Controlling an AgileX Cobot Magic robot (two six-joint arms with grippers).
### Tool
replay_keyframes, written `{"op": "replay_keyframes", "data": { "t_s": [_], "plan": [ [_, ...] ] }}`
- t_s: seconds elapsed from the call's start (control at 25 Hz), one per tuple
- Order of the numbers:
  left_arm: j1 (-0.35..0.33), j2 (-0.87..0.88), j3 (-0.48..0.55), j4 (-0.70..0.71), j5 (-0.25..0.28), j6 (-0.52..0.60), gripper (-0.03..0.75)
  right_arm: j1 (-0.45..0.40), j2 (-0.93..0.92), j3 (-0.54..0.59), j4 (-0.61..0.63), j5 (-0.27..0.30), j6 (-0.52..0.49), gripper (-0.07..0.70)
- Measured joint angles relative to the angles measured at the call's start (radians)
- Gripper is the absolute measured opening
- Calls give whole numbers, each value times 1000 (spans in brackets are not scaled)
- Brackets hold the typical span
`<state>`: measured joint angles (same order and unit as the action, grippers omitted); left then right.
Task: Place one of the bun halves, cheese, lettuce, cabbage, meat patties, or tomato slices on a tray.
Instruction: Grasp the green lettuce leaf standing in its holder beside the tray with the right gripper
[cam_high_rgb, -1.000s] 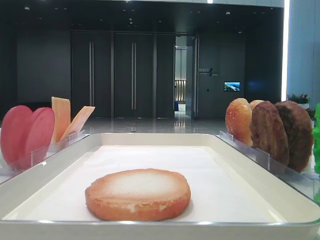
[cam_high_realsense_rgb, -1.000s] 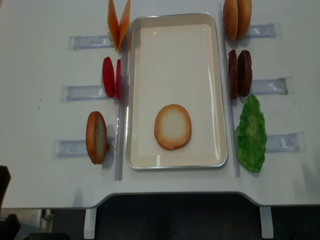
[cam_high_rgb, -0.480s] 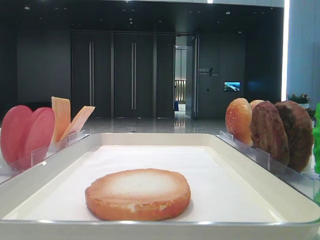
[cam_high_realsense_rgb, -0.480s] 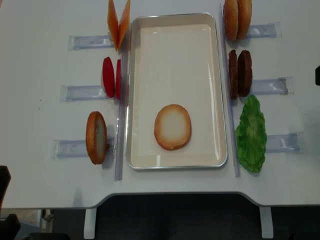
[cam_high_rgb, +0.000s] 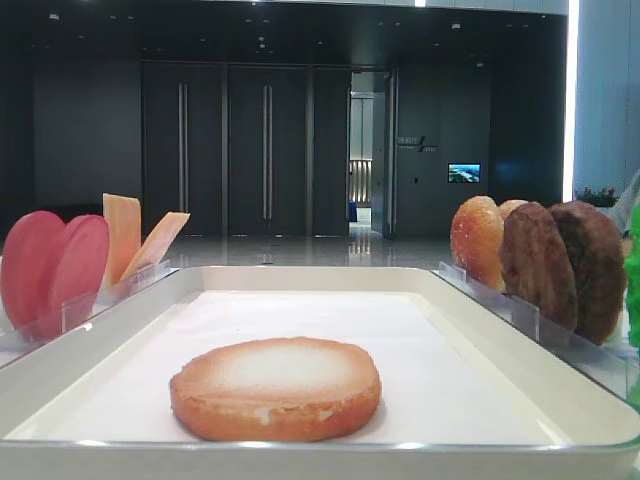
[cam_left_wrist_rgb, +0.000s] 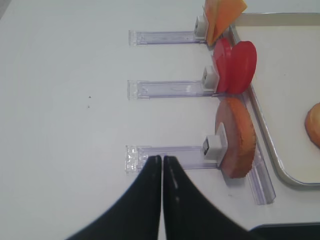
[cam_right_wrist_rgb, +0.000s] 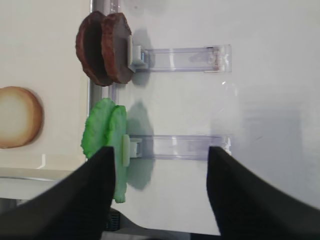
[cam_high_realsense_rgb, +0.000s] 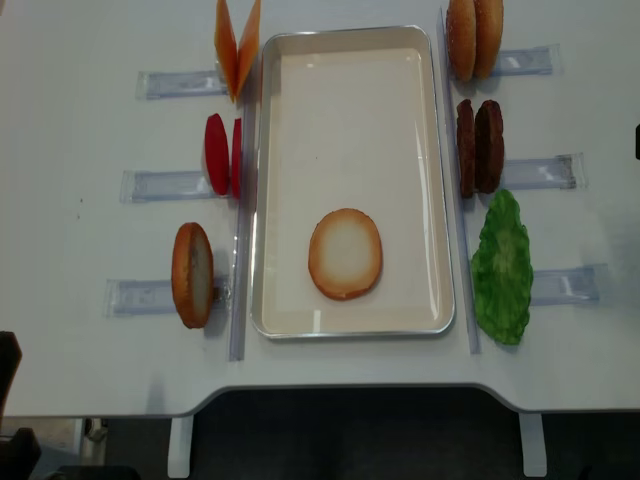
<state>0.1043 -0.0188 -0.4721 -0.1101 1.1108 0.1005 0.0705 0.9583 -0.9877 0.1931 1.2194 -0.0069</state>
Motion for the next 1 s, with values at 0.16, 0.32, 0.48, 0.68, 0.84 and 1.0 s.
{"op": "replay_keyframes", "data": {
  "t_s": [0.16,0.32,0.48,0.68,0.84,1.0],
  "plan": [
    [0,0,0,0,0,0,0,6,0,0,35,0,25,399],
    [0,0,0,0,0,0,0,94,11,0,27,0,81,399],
    [0,0,0,0,0,0,0,276,75,0,-55,1,204,399],
    [0,0,0,0,0,0,0,485,169,0,-149,0,364,399],
    [0,0,0,0,0,-3,0,538,218,0,-156,0,401,399],
    [0,0,0,0,0,-15,0,541,241,0,-166,-1,410,399]
  ]
}}
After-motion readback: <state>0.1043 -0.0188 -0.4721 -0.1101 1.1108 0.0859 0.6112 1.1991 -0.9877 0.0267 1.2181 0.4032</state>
